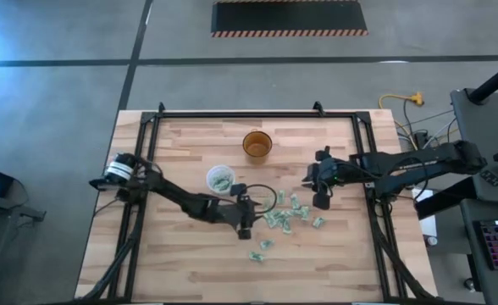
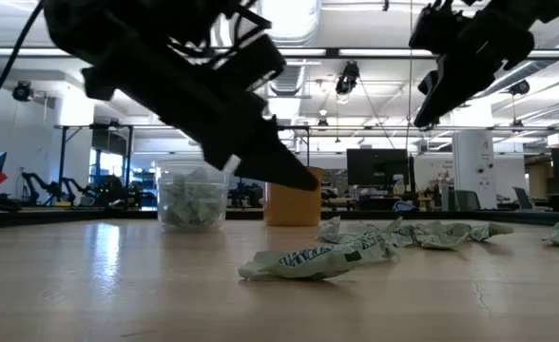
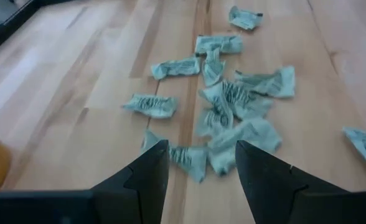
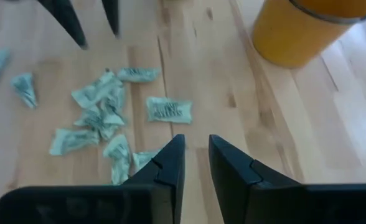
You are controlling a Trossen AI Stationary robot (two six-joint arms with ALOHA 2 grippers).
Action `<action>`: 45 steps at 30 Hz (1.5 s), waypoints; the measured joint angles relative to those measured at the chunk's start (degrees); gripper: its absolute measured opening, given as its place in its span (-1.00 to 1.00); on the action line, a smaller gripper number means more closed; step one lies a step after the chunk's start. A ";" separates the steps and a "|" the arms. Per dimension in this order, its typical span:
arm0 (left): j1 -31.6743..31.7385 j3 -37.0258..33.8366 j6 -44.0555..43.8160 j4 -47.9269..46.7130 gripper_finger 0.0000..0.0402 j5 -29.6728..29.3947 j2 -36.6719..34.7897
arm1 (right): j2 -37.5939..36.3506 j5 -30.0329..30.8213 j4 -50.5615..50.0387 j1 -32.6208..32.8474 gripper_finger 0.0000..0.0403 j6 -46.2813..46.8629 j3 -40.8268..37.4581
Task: Pick and place Stevia / Truvia into bins
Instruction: Put the stevia packet into the transparent bin
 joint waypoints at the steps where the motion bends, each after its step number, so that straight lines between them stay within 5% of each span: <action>1: 0.34 0.88 0.12 0.02 -0.16 0.45 0.85 | -0.82 -0.02 0.20 0.00 -0.70 -0.08 -0.64; 13: 2.94 8.64 -1.75 -10.06 -0.16 1.23 5.13 | -3.27 -0.10 1.43 -0.02 -0.71 -0.44 -2.36; 27: 5.57 8.56 -3.31 -10.97 -0.18 5.82 6.73 | -2.11 -0.15 1.84 -0.02 -0.71 -1.33 -1.72; 40: 5.81 8.50 -1.50 -11.65 -0.93 8.22 6.74 | -2.11 -0.13 1.76 -0.02 -0.71 -1.77 -1.72; 45: 5.79 8.49 -1.23 -12.68 -0.98 8.20 6.25 | -2.11 -0.13 1.76 -0.03 -0.71 -2.05 -1.72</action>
